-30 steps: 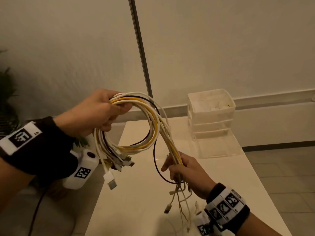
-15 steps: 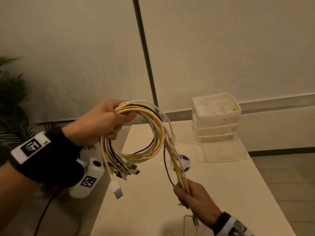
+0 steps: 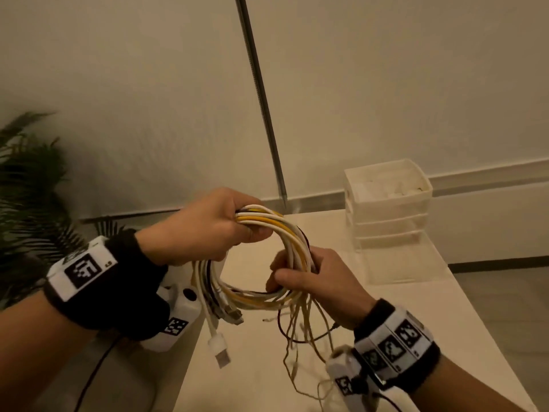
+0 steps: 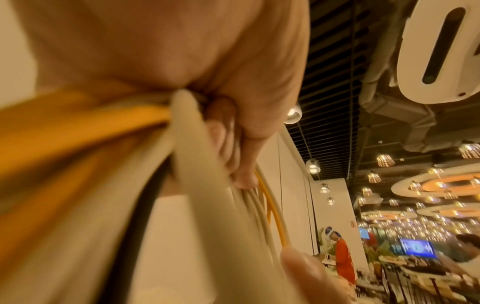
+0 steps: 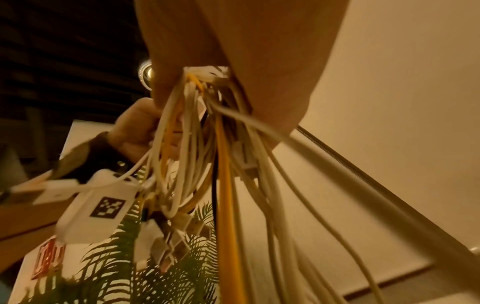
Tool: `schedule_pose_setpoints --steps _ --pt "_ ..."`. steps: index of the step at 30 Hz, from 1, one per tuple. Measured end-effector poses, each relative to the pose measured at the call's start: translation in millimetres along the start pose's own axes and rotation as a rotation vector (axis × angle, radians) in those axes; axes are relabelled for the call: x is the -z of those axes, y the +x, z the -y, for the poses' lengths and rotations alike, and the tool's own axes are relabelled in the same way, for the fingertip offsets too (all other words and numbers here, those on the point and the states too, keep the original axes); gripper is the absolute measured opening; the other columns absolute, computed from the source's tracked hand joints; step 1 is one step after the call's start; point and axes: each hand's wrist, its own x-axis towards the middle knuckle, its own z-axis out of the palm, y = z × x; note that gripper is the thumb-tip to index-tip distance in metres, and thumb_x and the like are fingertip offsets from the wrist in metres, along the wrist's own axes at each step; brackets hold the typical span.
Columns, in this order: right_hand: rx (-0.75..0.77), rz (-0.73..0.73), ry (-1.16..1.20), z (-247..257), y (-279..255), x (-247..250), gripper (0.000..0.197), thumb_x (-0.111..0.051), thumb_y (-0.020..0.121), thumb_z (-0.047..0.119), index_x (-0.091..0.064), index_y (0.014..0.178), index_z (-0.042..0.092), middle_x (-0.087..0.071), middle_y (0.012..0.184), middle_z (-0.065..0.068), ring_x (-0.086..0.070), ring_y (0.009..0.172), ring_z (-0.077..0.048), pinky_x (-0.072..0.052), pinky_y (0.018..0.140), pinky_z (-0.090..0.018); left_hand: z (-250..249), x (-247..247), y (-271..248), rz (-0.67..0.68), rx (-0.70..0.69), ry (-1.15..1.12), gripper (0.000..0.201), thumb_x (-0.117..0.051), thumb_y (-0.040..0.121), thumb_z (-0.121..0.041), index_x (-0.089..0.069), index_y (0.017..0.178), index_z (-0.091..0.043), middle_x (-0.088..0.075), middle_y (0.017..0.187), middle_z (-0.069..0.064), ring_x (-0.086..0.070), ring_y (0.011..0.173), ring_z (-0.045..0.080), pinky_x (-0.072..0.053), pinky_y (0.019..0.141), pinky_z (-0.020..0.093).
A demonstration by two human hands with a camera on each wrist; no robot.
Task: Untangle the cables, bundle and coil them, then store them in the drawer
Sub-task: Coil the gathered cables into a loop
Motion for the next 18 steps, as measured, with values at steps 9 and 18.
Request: schedule_pose_setpoints --steps 9,18 --pt "-0.044 -0.229 0.444 -29.4 -11.5 -30.7 0.025 -0.057 0.091 0.016 -0.064 0.072 0.000 -0.063 0.070 -0.021 -0.070 0.088 -0.041 -0.056 0.083 -0.049 32.2 -14.6 4.9 -0.187 0.116 -0.475 0.009 -0.062 0.092 -0.014 -0.064 0.083 -0.013 -0.035 0.057 0.002 -0.027 0.042 0.011 -0.026 0.037 0.020" --pt "0.024 -0.137 0.352 -50.1 -18.0 -8.9 0.051 -0.066 0.079 0.037 -0.058 0.121 0.009 -0.071 0.104 -0.018 -0.067 0.103 -0.035 -0.053 0.089 -0.041 47.6 -9.7 3.4 -0.158 0.109 -0.814 0.009 -0.059 0.087 -0.016 -0.055 0.079 -0.013 -0.032 0.052 -0.004 -0.026 0.037 0.007 -0.024 0.033 0.016"
